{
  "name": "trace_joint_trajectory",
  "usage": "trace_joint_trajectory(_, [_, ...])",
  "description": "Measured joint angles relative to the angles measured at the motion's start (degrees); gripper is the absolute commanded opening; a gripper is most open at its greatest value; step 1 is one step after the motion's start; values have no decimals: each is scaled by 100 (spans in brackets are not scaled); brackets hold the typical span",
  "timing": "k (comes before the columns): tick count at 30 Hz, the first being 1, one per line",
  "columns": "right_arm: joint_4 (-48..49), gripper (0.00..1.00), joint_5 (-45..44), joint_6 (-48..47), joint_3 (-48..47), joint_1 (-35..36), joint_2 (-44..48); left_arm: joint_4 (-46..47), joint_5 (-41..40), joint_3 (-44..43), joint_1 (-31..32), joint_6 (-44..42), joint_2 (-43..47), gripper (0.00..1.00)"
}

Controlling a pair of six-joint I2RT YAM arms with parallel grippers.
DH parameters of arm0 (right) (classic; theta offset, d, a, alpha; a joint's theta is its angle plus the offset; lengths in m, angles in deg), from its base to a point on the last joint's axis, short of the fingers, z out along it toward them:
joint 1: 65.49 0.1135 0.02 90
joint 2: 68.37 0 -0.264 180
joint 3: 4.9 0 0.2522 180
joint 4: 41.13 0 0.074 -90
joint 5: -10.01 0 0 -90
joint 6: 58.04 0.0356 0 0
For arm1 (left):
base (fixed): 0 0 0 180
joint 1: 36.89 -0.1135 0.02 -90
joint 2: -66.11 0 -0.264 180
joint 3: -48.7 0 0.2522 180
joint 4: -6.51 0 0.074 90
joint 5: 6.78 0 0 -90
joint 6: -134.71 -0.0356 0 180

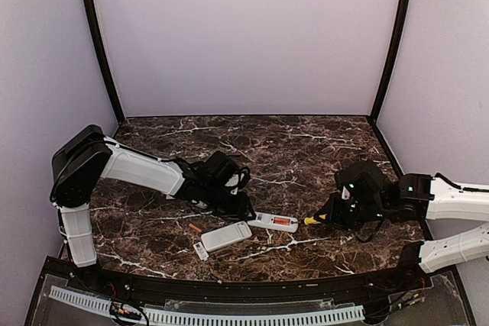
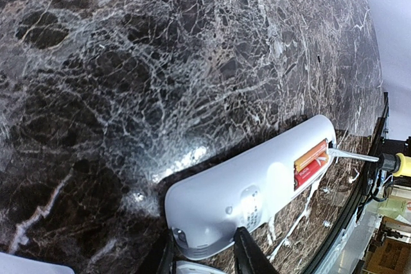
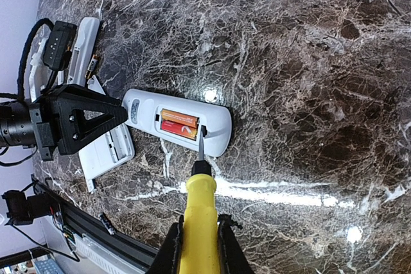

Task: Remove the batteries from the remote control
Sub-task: Remove the battery from the remote control without the battery cover.

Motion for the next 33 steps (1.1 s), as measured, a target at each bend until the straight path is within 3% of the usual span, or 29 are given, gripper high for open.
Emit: trace_joint_trajectory(33, [94,0,79,70,7,0,74,-2,9,0,0,0,0,30])
